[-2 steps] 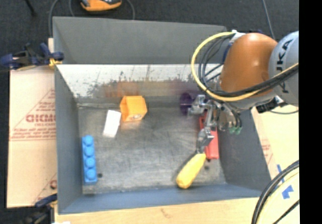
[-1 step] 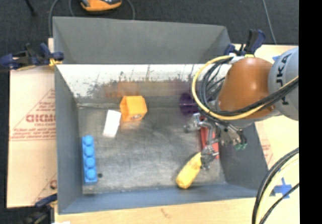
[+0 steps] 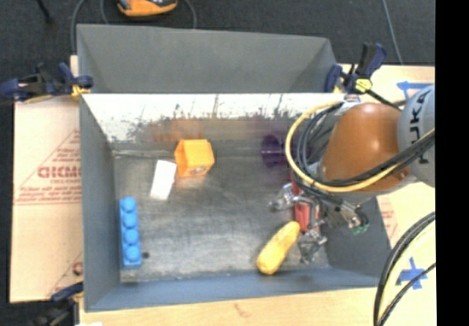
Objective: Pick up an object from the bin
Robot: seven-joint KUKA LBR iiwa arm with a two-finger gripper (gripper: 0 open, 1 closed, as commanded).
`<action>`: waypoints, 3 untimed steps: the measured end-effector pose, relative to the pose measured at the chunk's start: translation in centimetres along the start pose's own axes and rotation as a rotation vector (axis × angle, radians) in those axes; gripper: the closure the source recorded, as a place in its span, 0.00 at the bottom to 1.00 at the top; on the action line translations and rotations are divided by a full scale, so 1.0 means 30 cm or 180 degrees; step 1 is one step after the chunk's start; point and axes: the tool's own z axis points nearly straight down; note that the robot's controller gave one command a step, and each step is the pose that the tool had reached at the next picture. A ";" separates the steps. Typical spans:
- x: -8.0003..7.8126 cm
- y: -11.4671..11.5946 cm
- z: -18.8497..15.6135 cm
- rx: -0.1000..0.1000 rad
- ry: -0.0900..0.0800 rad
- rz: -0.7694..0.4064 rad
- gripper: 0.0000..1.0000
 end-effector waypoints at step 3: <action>-0.001 -0.011 0.168 0.0019 -0.0022 -0.1741 1.00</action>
Offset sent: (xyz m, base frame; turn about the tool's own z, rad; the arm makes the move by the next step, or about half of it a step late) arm -0.0059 -0.0031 -0.0533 -0.5061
